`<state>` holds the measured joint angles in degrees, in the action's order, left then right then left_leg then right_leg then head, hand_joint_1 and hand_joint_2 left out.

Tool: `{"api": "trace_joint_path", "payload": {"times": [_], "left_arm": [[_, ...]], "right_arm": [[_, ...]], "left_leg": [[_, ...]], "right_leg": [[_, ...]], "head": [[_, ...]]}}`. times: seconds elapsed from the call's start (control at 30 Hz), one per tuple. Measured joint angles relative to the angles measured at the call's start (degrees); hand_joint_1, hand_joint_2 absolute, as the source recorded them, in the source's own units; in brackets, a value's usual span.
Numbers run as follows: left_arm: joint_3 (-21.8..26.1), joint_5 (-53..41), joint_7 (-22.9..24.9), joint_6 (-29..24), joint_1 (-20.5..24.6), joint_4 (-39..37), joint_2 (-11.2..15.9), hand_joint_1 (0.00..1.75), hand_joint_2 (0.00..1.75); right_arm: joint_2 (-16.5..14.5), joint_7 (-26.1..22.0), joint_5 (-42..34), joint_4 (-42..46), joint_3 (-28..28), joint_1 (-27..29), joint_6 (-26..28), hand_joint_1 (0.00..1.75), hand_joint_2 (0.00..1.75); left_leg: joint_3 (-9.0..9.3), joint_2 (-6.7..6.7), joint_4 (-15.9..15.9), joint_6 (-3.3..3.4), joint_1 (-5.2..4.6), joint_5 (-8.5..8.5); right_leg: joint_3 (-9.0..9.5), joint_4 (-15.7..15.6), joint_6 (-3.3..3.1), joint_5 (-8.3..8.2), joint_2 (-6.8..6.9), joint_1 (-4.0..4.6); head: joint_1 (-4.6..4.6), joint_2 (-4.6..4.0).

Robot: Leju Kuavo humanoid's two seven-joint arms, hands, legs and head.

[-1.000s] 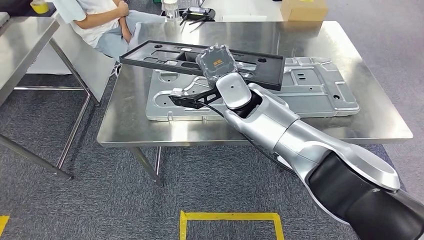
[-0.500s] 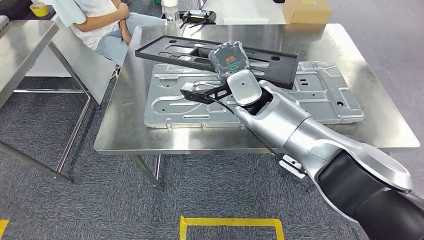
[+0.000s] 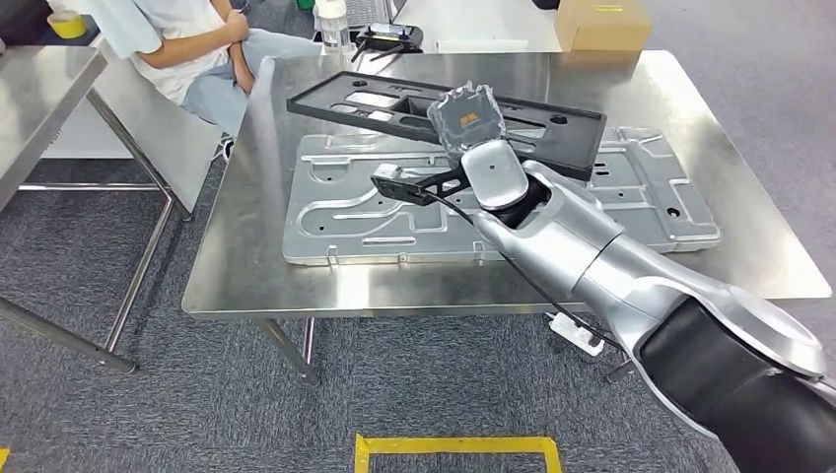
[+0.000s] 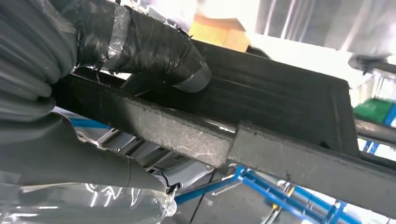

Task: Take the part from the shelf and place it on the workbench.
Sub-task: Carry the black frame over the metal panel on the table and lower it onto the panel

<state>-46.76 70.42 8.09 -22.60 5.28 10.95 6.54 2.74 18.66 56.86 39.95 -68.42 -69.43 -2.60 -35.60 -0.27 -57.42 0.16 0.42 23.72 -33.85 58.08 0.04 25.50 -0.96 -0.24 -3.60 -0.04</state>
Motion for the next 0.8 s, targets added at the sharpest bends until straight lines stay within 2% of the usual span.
{"api": "trace_joint_path", "payload": {"times": [0.07, 0.1, 0.17, 0.2, 0.23, 0.27, 0.33, 0.37, 0.4, 0.5, 0.57, 0.63, 0.67, 0.7, 0.73, 0.77, 0.8], "left_arm": [[0.0, 0.0, 0.1, 0.0, -0.1, 0.0, 0.0, 0.00, 1.75], [0.0, 0.0, 0.1, 0.0, -0.1, 0.0, 0.0, 0.00, 1.75], [0.0, 0.0, 0.1, 0.0, -0.1, 0.0, 0.0, 0.00, 1.75], [0.0, 0.0, 0.1, 0.0, -0.1, 0.0, 0.0, 0.00, 1.75], [0.0, 0.0, 0.1, 0.0, 0.0, 0.0, 0.0, 0.00, 1.75], [0.0, 0.0, 0.1, 0.0, -0.1, 0.0, 0.0, 0.00, 1.75], [0.0, 0.0, -0.1, 0.1, -0.1, 0.0, 0.0, 0.00, 1.75], [0.0, 0.0, -0.2, 0.1, -0.1, 0.0, 0.0, 0.00, 1.75], [0.0, -0.1, -0.4, 0.2, -0.1, 0.0, 0.0, 0.00, 1.75], [0.0, -0.1, -0.9, 0.4, 0.0, 0.0, 0.0, 0.00, 1.75], [0.0, -0.1, -1.0, 0.5, 0.0, 0.0, 0.0, 0.00, 1.75], [0.0, -0.1, -0.8, 0.3, 0.0, 0.0, 0.0, 0.00, 1.75], [0.0, -0.1, -0.7, 0.3, 0.0, 0.0, 0.0, 0.00, 1.75], [0.0, 0.0, -0.6, 0.1, 0.0, 0.0, 0.0, 0.00, 1.75], [0.0, 0.0, -0.5, 0.1, -0.1, 0.0, 0.0, 0.00, 1.75], [0.0, 0.0, -0.5, 0.0, -0.1, 0.0, 0.0, 0.00, 1.75], [0.0, 0.0, -0.4, 0.0, -0.1, 0.0, 0.0, 0.00, 1.75]], "right_arm": [[0.3, 0.0, 0.0, 0.1, 0.1, 0.2, 0.1, 1.75, 1.75], [0.4, -0.1, 0.0, 0.1, 0.2, 0.3, 0.2, 1.75, 1.75], [0.6, -0.1, 0.0, 0.1, 0.3, 0.7, 0.4, 1.75, 1.75], [0.7, -0.1, -0.1, 0.1, 0.3, 1.1, 0.4, 1.75, 1.75], [0.7, -0.2, -0.1, 0.1, 0.3, 1.4, 0.4, 1.75, 1.75], [0.8, -0.2, -0.1, 0.1, 0.3, 1.6, 0.4, 1.75, 1.75], [0.9, -0.2, -0.4, 0.1, 0.5, 1.8, 0.7, 1.75, 1.75], [0.9, -0.3, -0.6, 0.1, 0.7, 1.8, 0.9, 1.75, 1.75], [0.9, -0.5, -0.9, 0.1, 0.9, 1.8, 1.3, 1.75, 1.75], [1.0, -1.4, -1.6, 0.2, 1.3, 2.7, 2.2, 1.75, 1.75], [1.0, -1.7, -1.9, 0.2, 1.5, 3.5, 2.7, 1.75, 1.75], [1.0, -1.8, -2.1, 0.2, 1.8, 4.3, 3.4, 1.75, 1.75], [1.0, -1.9, -2.2, 0.2, 1.9, 4.7, 3.7, 1.75, 1.75], [1.0, -2.0, -2.2, 0.2, 2.1, 5.2, 4.0, 1.75, 1.75], [1.0, -2.1, -2.3, 0.2, 2.2, 5.7, 4.0, 1.75, 1.75], [1.0, -2.2, -2.3, 0.2, 2.3, 6.0, 4.0, 1.75, 1.75], [1.0, -2.3, -2.3, 0.2, 2.4, 6.2, 4.0, 1.75, 1.75]], "left_leg": [[0.66, 0.06, 0.5, 0.75, 0.26, 0.06], [0.89, 0.09, 0.6, 1.03, 0.29, 0.16], [1.13, 0.11, 0.5, 1.47, 0.25, 0.55], [1.27, 0.08, 0.4, 1.54, 0.24, 0.79], [1.48, 0.02, 0.2, 1.53, 0.24, 1.09], [1.74, -0.05, 0.1, 1.43, 0.25, 1.42], [2.29, -0.18, -0.4, 1.06, 0.22, 2.27], [2.39, -0.24, -0.8, 0.76, 0.10, 2.71], [2.43, -0.27, -0.9, 0.45, 0.01, 3.01], [2.54, -0.27, -0.8, -0.38, 0.02, 3.50], [2.01, -0.15, -2.3, -0.98, 0.14, 4.64], [-0.87, -0.03, -8.1, -1.48, 0.24, 7.18], [-3.12, -0.01, -12.0, -1.64, 0.26, 8.45], [-5.14, -0.02, -15.2, -1.72, 0.27, 9.02], [-6.46, -0.02, -16.7, -1.70, 0.27, 8.59], [-6.73, -0.02, -16.0, -1.56, 0.25, 7.05], [-5.89, -0.02, -13.1, -1.30, 0.20, 4.65]], "right_leg": [[-1.24, 2.8, 0.49, 1.57, 0.23, 0.04], [-2.83, 5.9, 0.60, 2.86, 0.35, -0.02], [-7.48, 13.8, 0.78, 5.50, 0.40, -0.08], [-9.32, 16.4, 0.85, 5.76, 0.41, -0.15], [-10.29, 17.1, 0.88, 4.96, 0.43, -0.25], [-9.97, 15.3, 0.85, 3.06, 0.47, -0.35], [-7.01, 7.7, 0.61, -1.50, 0.63, -0.44], [-5.52, 4.4, 0.46, -2.75, 0.68, -0.40], [-4.54, 2.3, 0.30, -3.22, 0.69, -0.31], [-3.86, 1.2, -0.35, -2.71, 0.56, -0.15], [-3.42, 0.9, -0.93, -2.52, 0.51, -0.37], [-2.99, 0.8, -1.42, -2.23, 0.44, -0.46], [-2.82, 0.8, -1.58, -2.04, 0.41, -0.41], [-2.58, 0.9, -1.68, -1.82, 0.37, -0.34], [-2.28, 0.9, -1.74, -1.57, 0.35, -0.26], [-1.92, 0.9, -1.75, -1.30, 0.32, -0.19], [-1.49, 0.9, -1.73, -1.01, 0.31, -0.11]], "head": [[0.22, 0.00], [0.35, 0.00], [0.52, 0.00], [0.52, 0.00], [0.54, 0.00], [0.54, 0.00], [0.55, 0.00], [0.52, 0.00], [0.51, 0.00], [0.47, 0.00], [0.28, 0.00], [0.05, 0.00], [-0.02, 0.00], [-0.01, 0.00], [-0.02, 0.00], [-0.02, 0.00], [0.00, 0.00]]}}
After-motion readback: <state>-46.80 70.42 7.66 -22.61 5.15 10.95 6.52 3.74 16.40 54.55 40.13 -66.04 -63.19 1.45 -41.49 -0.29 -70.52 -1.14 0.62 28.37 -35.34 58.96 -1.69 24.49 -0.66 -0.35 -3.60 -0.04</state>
